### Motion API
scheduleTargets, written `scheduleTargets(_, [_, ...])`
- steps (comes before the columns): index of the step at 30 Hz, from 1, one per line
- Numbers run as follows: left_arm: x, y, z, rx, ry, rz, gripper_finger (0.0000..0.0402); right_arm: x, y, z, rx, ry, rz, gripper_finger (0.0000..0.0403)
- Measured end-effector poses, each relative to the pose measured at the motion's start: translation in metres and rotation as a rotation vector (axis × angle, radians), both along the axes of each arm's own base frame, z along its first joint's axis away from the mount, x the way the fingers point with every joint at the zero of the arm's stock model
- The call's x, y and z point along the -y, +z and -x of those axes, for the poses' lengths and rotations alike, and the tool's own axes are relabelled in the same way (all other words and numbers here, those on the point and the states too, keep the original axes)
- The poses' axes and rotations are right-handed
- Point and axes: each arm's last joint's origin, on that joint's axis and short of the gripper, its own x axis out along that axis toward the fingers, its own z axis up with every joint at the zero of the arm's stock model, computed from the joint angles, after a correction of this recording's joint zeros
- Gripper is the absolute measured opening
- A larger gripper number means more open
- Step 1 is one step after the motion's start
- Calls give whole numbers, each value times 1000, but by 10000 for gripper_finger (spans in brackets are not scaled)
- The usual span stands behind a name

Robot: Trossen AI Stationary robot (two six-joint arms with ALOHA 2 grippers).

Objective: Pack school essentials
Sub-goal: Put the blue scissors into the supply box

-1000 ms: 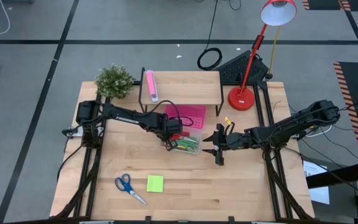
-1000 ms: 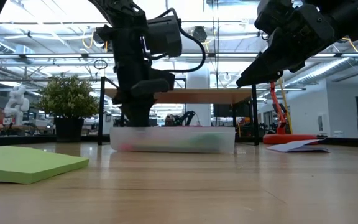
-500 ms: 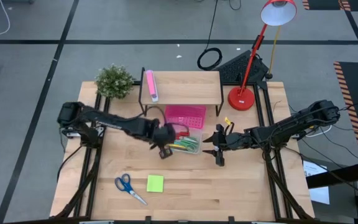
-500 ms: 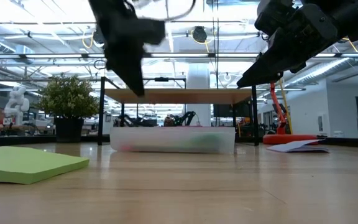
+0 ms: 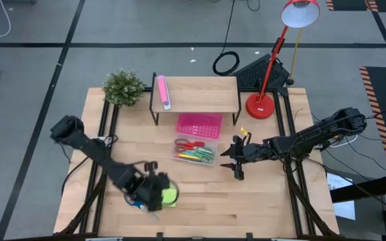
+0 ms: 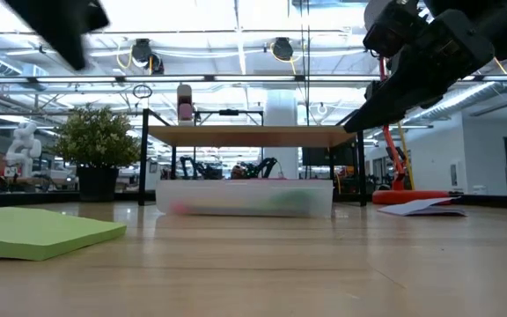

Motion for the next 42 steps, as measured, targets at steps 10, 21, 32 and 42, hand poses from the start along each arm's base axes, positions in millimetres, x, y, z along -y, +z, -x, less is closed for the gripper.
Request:
scheduleTargets(10, [42,-7,50,-167,-116,22,123,-8,1,1,-1,22,-47,203])
scheduleTargets(21, [49,-10,85,-479,-389,12,172,-11,1,2,-2,22,-67,203])
scheduleTargets(32, [42,-10,85,-544,-602,-37,172,-10,1,2,2,44,-29,203])
scheduleTargets(42, [45,-10,79,-450,-613,-67,172,-10,1,2,2,47,-24,203])
